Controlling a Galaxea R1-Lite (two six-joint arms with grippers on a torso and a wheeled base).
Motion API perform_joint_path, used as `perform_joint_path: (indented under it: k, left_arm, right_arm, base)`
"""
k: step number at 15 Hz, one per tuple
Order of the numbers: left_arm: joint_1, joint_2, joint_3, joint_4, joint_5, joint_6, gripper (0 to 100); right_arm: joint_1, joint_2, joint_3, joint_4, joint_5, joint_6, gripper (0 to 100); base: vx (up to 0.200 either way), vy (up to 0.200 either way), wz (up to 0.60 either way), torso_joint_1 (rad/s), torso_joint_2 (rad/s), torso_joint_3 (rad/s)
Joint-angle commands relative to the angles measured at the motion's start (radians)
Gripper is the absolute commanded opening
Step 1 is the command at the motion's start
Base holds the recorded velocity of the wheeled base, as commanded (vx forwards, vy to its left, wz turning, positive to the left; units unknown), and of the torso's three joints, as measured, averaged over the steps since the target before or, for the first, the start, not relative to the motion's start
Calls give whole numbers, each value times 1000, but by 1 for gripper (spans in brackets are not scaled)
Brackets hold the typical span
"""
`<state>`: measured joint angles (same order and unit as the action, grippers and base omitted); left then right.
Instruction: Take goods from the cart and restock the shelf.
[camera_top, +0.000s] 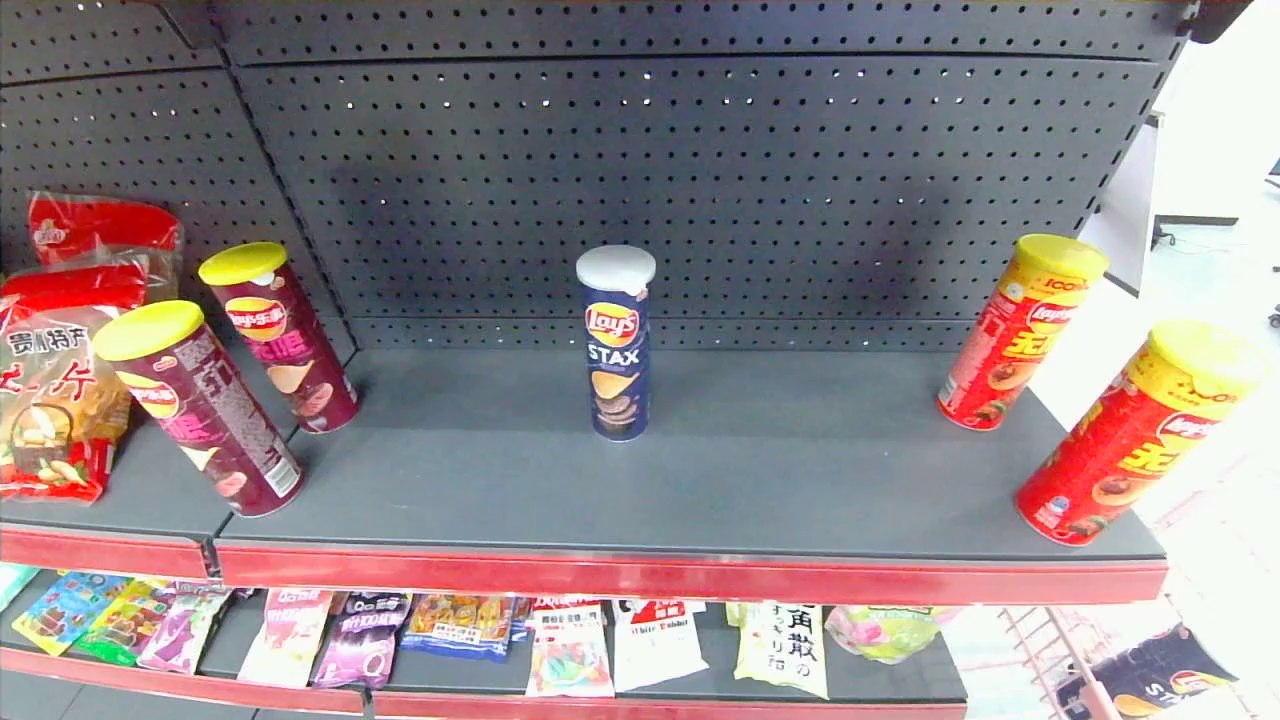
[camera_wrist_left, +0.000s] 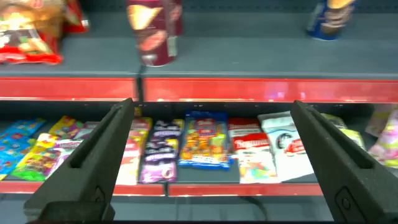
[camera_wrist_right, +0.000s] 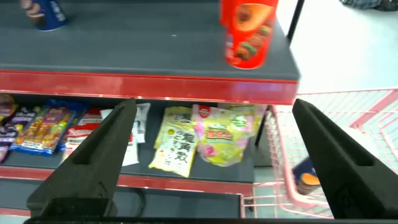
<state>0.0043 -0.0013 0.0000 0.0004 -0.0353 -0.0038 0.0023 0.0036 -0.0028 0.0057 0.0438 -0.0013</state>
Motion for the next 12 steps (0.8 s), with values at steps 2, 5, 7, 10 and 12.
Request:
perform_joint_path:
  k: [2,5,7,10,12]
  left_arm:
    - [0,1,0,0,0,-1,100]
    - [0,1,0,1,0,-1,100]
    - [0,1,0,0,0,-1,100]
    - [0,1,0,1,0,-1,100]
    - [0,1,0,0,0,-1,100]
  right_arm:
    - [1,-1,0,0,1,0,100]
    - [1,-1,0,0,2,0,100]
    - [1,-1,0,0,1,0,100]
    - [1,-1,0,0,2,0,100]
    - [1,-1,0,0,2,0,100]
  base:
    - [0,-200,0,0,2,2]
    - [0,-200,0,5,7,4]
    - [0,-200,0,0,7,-2]
    - [0,-133,0,3,3,3]
    - [0,0,0,0,0,0]
